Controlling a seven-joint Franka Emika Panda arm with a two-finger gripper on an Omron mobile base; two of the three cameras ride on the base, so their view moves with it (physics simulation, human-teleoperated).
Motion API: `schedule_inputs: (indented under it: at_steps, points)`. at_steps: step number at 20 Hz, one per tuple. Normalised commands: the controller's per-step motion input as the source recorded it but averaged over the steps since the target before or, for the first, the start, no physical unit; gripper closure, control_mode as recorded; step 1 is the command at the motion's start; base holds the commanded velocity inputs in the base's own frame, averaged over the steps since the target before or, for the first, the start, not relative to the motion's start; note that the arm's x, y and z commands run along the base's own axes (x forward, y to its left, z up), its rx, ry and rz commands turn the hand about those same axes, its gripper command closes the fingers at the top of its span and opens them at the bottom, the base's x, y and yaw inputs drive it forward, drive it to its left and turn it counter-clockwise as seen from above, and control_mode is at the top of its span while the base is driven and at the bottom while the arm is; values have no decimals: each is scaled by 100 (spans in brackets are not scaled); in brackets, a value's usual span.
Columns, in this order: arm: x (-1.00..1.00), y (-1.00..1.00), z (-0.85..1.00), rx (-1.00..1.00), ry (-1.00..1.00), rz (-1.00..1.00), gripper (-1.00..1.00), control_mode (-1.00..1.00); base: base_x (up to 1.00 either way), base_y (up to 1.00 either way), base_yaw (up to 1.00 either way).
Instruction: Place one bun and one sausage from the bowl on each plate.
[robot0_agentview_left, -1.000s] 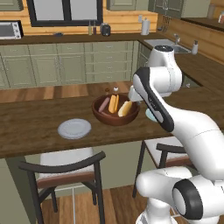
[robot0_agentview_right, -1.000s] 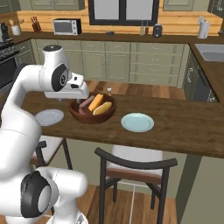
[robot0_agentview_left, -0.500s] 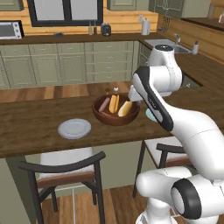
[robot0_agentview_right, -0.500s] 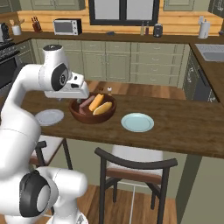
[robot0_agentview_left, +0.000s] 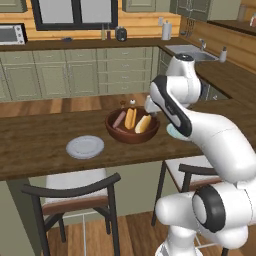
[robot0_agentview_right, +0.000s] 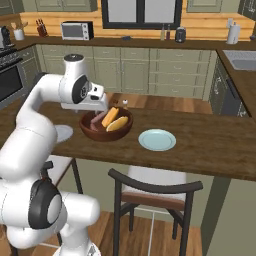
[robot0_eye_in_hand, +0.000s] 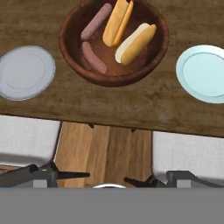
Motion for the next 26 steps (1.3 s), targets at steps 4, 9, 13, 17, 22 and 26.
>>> schedule_inputs:
  at_steps: [4, 9, 13, 17, 22, 26]
  points:
    - [56, -40, -57, 0, 1, 3, -100, -100, 0, 0, 0]
    - [32, -2, -41, 0, 4, -8, -100, -100, 0, 0, 0]
    - [24, 0, -25, 0, 1, -19, -100, -100, 0, 0, 0]
    - [30, 0, -5, 0, 5, -20, -100, -100, 0, 0, 0]
    - [33, 0, -4, 0, 4, -16, -100, -100, 0, 0, 0]
    - [48, 0, -7, 0, 4, -9, -100, -100, 0, 0, 0]
